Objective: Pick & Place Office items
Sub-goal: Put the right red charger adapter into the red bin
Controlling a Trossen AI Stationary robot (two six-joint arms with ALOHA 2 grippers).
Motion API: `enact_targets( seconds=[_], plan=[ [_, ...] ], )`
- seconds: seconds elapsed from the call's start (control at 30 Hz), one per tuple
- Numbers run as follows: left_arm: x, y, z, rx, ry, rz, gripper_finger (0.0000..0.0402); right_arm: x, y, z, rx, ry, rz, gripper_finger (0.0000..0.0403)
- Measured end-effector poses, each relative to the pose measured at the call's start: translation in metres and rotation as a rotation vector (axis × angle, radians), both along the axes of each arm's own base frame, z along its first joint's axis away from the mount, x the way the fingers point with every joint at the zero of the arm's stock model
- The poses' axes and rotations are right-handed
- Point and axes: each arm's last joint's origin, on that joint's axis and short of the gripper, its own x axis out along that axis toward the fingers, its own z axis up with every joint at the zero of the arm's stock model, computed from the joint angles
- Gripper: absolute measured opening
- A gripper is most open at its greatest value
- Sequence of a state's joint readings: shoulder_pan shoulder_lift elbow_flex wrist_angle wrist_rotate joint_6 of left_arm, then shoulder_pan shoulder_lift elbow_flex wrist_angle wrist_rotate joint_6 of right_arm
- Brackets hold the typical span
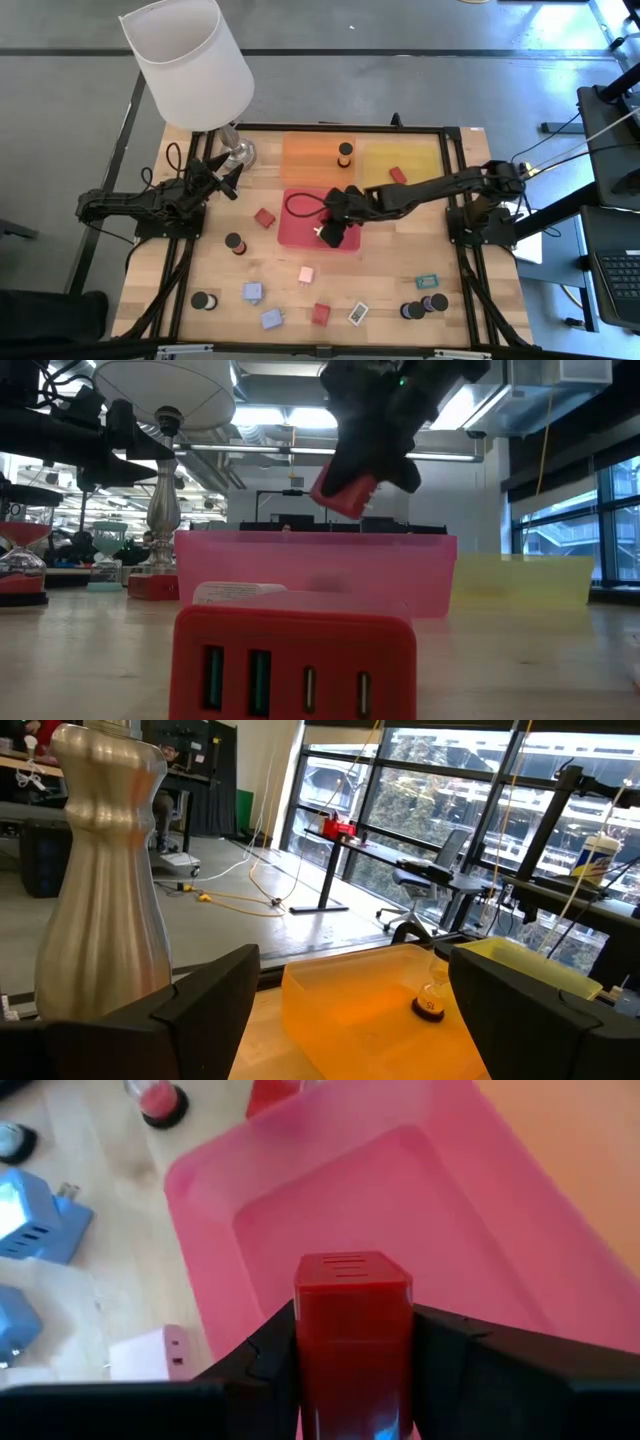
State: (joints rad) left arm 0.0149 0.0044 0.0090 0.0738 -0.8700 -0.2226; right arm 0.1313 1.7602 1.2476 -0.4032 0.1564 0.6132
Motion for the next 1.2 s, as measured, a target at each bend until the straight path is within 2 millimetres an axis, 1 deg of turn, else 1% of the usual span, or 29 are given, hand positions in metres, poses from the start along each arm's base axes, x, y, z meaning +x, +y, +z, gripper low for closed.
enact_targets(
  seconds=[0.13,0.4,0.57,0.67,0.73,0.8,1.03,1.2],
  plan=[
    [0.000,0.000,0.000,0.000,0.000,0.000,0.0322,0.003,-0.004,-0.008,0.005,0.023,-0.009,0.0125],
    [0.000,0.000,0.000,0.000,0.000,0.000,0.0322,0.005,-0.016,-0.010,0.013,0.024,-0.055,0.0125],
    [0.000,0.000,0.000,0.000,0.000,0.000,0.0322,0.011,-0.016,-0.031,0.020,0.071,-0.097,0.0127],
    [0.000,0.000,0.000,0.000,-0.001,0.000,0.0322,0.013,-0.010,-0.045,0.060,0.117,-0.073,0.0128],
    [0.000,0.000,0.000,0.000,0.001,0.000,0.0322,0.014,-0.005,-0.049,0.067,0.127,-0.063,0.0128],
    [0.000,0.000,0.000,0.000,0.002,0.000,0.0322,0.015,-0.002,-0.050,0.069,0.117,-0.057,0.0128],
    [0.000,0.000,0.000,0.000,0.002,0.000,0.0322,0.015,-0.004,-0.051,0.039,0.117,-0.083,0.0129],
    [0.000,0.000,0.000,0.000,0.002,0.000,0.0322,0.015,-0.004,-0.051,0.074,0.115,-0.120,0.0130]
  ],
)
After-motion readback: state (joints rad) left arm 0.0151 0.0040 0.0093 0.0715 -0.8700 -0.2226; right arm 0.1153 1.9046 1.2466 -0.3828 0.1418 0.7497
